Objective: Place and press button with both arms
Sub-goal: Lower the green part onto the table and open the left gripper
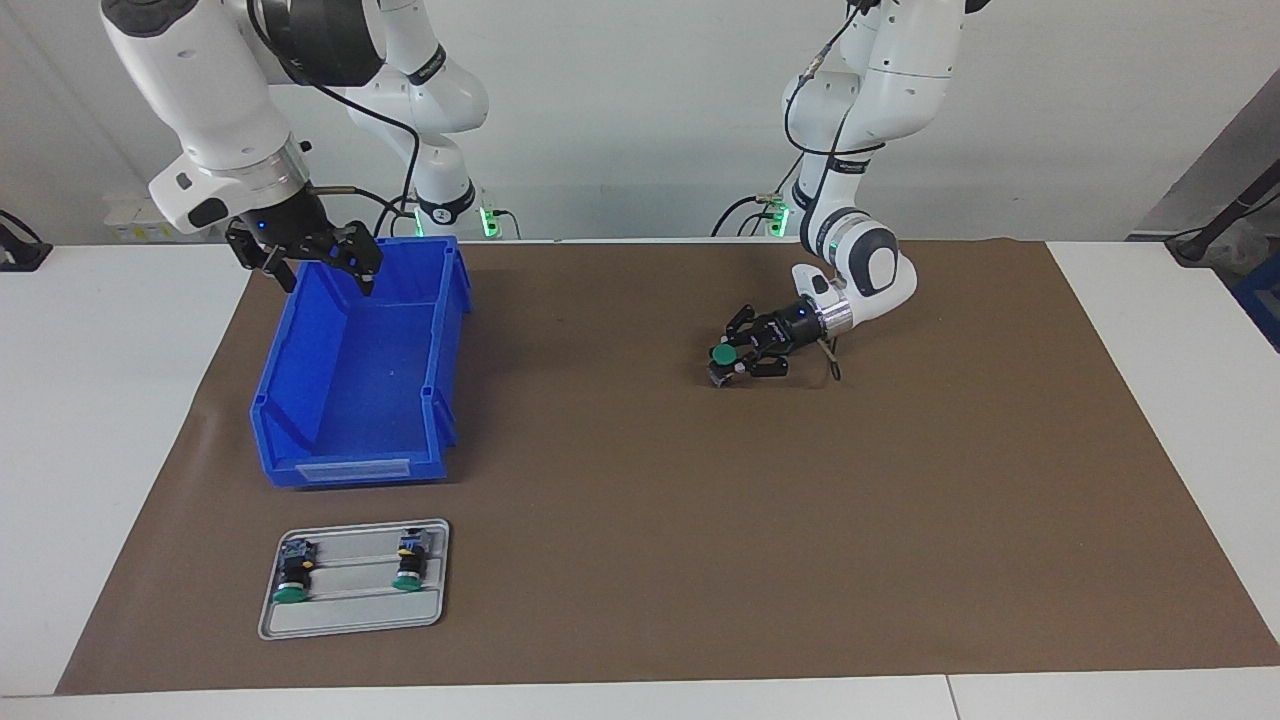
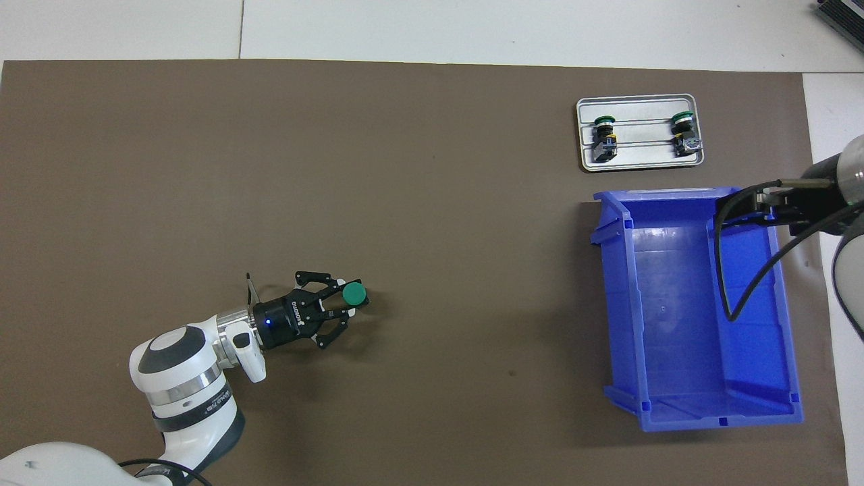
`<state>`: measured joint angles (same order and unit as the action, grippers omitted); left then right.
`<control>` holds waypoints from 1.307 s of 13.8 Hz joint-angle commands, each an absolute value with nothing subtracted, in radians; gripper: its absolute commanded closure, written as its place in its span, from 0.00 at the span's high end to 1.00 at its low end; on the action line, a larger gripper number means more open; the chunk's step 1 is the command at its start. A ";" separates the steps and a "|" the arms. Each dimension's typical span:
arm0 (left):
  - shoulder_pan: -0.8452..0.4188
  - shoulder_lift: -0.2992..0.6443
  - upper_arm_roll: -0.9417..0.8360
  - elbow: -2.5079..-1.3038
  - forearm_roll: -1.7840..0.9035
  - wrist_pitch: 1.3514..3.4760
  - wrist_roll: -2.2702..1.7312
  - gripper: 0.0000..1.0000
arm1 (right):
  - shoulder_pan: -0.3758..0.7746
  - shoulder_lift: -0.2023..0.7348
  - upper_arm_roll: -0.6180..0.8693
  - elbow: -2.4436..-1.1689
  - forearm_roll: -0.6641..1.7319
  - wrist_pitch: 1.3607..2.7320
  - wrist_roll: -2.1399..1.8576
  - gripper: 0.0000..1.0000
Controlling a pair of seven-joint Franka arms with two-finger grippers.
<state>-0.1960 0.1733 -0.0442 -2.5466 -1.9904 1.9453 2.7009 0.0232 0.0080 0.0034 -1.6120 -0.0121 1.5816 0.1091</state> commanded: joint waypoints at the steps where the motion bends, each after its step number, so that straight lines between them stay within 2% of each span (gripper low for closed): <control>1: -0.212 0.216 -0.031 -2.557 -2.020 1.904 2.799 0.32 | 0.020 -0.011 0.006 -1.628 -0.009 1.585 0.101 1.00; 4: -0.196 0.273 -0.029 -2.556 -2.020 1.846 2.865 0.33 | 0.020 -0.011 0.006 -1.628 -0.009 1.585 0.101 1.00; 7: -0.196 0.273 -0.029 -2.548 -2.020 1.842 2.867 0.34 | 0.020 -0.011 0.006 -1.628 -0.009 1.585 0.101 1.00; 10: -0.196 0.275 -0.029 -2.527 -2.020 1.858 2.867 0.51 | 0.020 -0.011 0.006 -1.628 -0.009 1.585 0.101 1.00; 11: -0.196 0.278 -0.029 -2.525 -2.019 1.874 2.867 0.60 | 0.020 -0.011 0.006 -1.628 -0.009 1.585 0.101 1.00; 12: -0.201 0.278 -0.029 -2.522 -2.019 1.894 2.867 0.64 | 0.020 -0.011 0.006 -1.628 -0.009 1.585 0.101 1.00; 16: -0.210 0.275 -0.029 -2.513 -2.019 1.945 2.856 0.65 | 0.020 -0.011 0.005 -1.628 -0.009 1.585 0.101 1.00; 18: -0.215 0.268 -0.031 -2.513 -2.017 1.970 2.843 0.69 | 0.020 -0.011 0.005 -1.628 -0.009 1.585 0.101 1.00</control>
